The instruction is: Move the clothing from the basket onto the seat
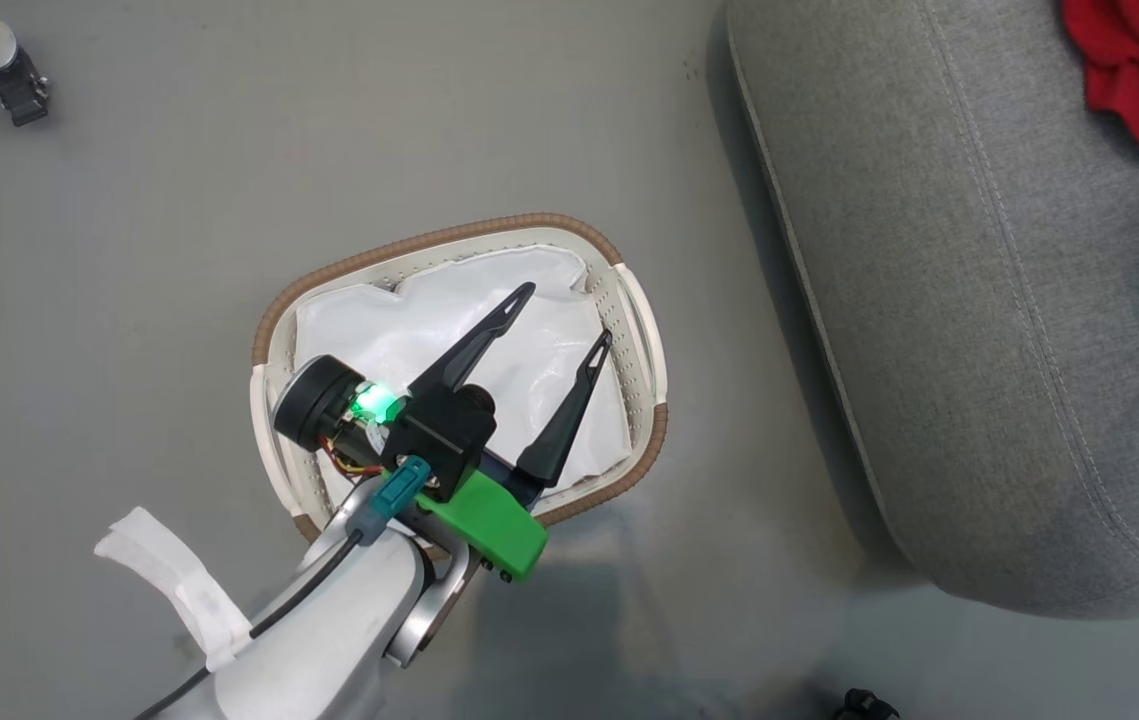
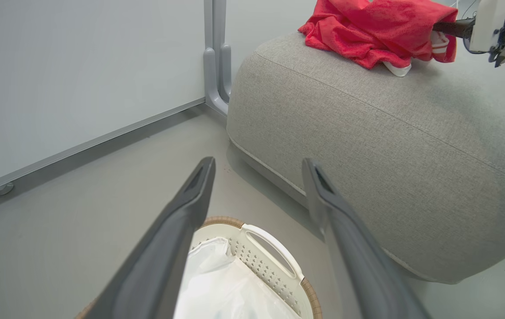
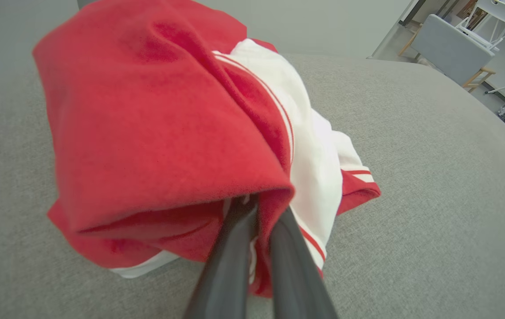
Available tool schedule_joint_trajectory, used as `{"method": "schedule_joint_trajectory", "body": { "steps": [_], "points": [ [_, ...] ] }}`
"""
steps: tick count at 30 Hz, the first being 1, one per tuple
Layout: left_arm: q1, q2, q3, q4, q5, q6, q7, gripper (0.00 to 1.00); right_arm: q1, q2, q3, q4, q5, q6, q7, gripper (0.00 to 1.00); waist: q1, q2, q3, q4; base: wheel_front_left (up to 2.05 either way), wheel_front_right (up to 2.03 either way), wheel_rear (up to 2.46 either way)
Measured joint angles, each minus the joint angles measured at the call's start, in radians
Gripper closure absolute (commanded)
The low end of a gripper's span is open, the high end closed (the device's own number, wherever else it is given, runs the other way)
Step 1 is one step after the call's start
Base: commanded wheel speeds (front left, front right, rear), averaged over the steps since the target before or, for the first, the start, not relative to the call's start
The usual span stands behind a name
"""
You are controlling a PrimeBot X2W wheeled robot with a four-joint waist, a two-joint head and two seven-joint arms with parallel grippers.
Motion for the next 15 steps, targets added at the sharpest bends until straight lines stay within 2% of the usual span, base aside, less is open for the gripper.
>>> {"method": "schedule_joint_trajectory", "body": {
  "steps": [2,3,4,6,7,15],
  "points": [
    [0.000,0.005,0.000,-0.004,0.000,0.002,0.002,0.00,0.010,0.015,-0.011,-0.012,-0.001,0.000,-0.003,1.00,0.0000,0.0000,0.000,-0.009,0.00,0.00,0.00],
    [0.000,0.007,-0.001,-0.006,0.000,0.004,0.003,0.00,0.016,0.029,-0.016,-0.026,0.000,0.000,-0.005,0.88,0.0000,0.0000,-0.001,-0.013,0.00,0.00,0.00],
    [0.000,0.007,-0.001,-0.007,0.000,0.005,0.004,0.00,0.024,0.041,-0.022,-0.052,0.003,0.000,-0.006,0.73,0.0000,0.0000,-0.002,-0.017,0.00,0.00,0.00],
    [0.000,0.007,-0.002,-0.008,0.000,0.006,0.006,0.00,0.044,0.054,-0.020,-0.107,0.003,0.000,-0.006,0.10,0.0000,0.0000,-0.006,-0.023,0.00,0.00,0.00],
    [0.000,0.007,-0.003,-0.008,-0.001,0.008,0.006,0.00,0.062,0.060,-0.019,-0.134,0.006,0.000,-0.006,0.00,0.0000,0.0000,-0.010,-0.025,0.00,0.00,0.00],
    [0.012,0.007,0.016,-0.005,-0.026,0.020,-0.011,0.00,0.223,0.095,0.008,-0.230,0.044,0.000,-0.007,0.00,-0.0001,0.0000,-0.056,-0.036,0.00,0.00,0.00]
  ]
}}
